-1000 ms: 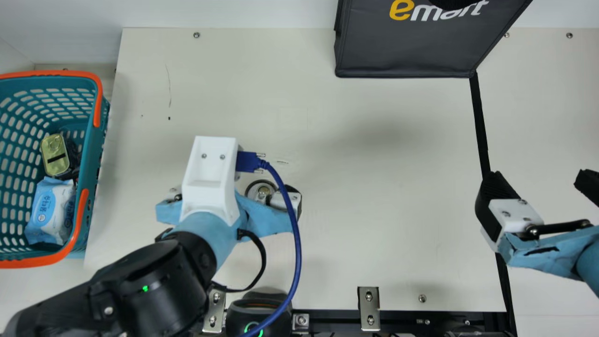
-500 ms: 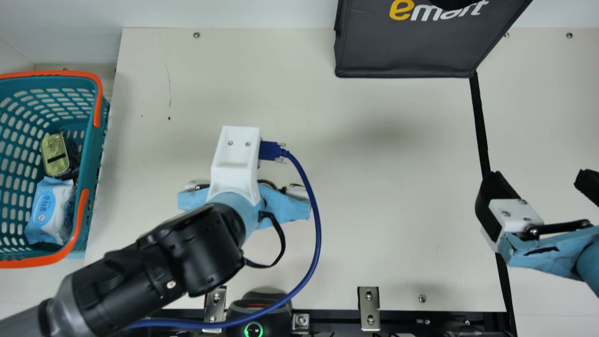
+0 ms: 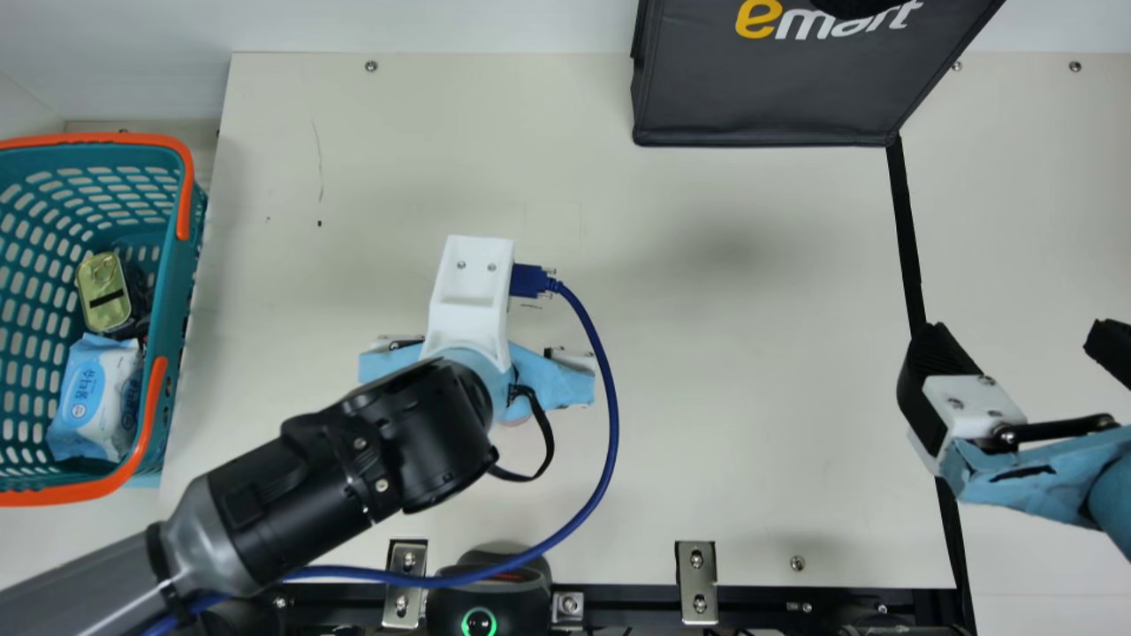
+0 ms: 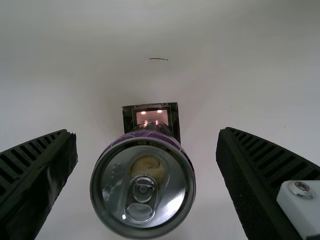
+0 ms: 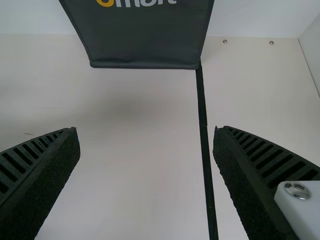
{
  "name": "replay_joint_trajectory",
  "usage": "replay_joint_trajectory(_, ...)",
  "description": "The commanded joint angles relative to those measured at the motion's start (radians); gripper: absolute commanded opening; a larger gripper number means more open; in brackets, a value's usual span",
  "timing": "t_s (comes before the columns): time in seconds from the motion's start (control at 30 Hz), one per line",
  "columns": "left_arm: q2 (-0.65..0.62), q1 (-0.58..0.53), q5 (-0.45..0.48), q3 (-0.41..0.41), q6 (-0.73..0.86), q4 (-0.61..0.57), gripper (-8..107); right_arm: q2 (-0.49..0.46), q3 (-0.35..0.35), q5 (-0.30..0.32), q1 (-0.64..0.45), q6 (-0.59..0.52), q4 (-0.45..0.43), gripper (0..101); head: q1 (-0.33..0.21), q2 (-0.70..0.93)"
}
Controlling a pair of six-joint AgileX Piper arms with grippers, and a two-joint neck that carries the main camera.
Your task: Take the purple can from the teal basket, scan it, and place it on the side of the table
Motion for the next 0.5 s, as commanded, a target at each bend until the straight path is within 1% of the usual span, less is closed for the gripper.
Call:
replay_joint_trajectory(0.0, 0.003, 0.002, -0.003, 0.001, 0.001, -0.004, 83, 0.000, 0.000, 0.000, 0.000, 0.000, 0.000, 95, -0.029, 0.002)
replay_joint_trajectory(0.43, 0.013, -0.004, -0.007, 0.008, -0.006, -0.002, -4, 0.000, 0.000, -0.001, 0.000, 0.000, 0.000, 95, -0.029, 0.002)
replay_joint_trajectory(0.47, 0.011, -0.006, -0.007, 0.008, -0.006, 0.000, -8, 0.000, 0.000, -0.001, 0.000, 0.000, 0.000, 95, -0.029, 0.002)
